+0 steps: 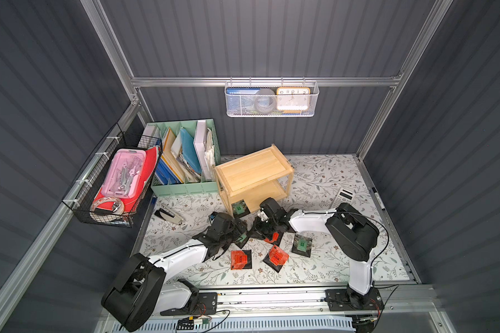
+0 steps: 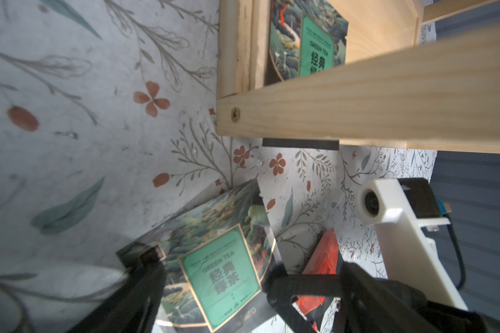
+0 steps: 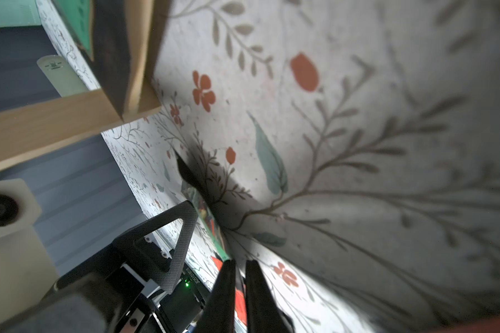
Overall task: Place the tea bags on the shelf by color
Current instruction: Pick up the tea bag from the center of the board.
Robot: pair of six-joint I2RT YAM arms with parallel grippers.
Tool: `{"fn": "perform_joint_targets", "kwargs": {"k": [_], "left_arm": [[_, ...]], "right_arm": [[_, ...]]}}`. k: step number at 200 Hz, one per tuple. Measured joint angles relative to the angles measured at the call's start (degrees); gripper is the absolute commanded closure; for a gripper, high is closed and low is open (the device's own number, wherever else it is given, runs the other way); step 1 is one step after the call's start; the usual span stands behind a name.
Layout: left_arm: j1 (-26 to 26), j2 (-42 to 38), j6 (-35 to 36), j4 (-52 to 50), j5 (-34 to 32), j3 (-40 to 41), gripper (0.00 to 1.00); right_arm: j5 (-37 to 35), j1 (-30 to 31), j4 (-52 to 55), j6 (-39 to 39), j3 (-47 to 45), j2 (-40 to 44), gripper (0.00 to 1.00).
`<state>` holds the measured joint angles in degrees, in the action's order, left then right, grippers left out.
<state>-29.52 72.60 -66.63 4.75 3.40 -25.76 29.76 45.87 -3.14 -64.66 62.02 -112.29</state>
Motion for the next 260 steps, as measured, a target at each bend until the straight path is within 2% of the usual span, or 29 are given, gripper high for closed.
{"fn": "perform_joint_targets", "kwargs": {"k": [23, 90, 177, 260], "left_arm": [[0.2, 0.0, 0.0, 0.0, 0.2, 0.0, 0.0], [0.2, -2.1, 0.0, -4.7, -0.1, -1.2, 0.0], [0.3, -11.5, 0.3, -14.8, -2.3, -5.1, 0.0], [0.3, -20.9, 0.5, -24.8, -4.3, -5.0, 0.0]], "right_arm": [[0.0, 0.0, -0.4, 0.3, 0.0, -0.5, 1.0], [-0.3, -0.3, 0.9, 3.2, -1.0, 1.2, 1.0], [0.1, -3.3, 2.6, 10.1, -8.3, 15.7, 1.0], [-0.7, -9.4, 3.1, 11.6, -13.8, 27.6, 1.0]]}}
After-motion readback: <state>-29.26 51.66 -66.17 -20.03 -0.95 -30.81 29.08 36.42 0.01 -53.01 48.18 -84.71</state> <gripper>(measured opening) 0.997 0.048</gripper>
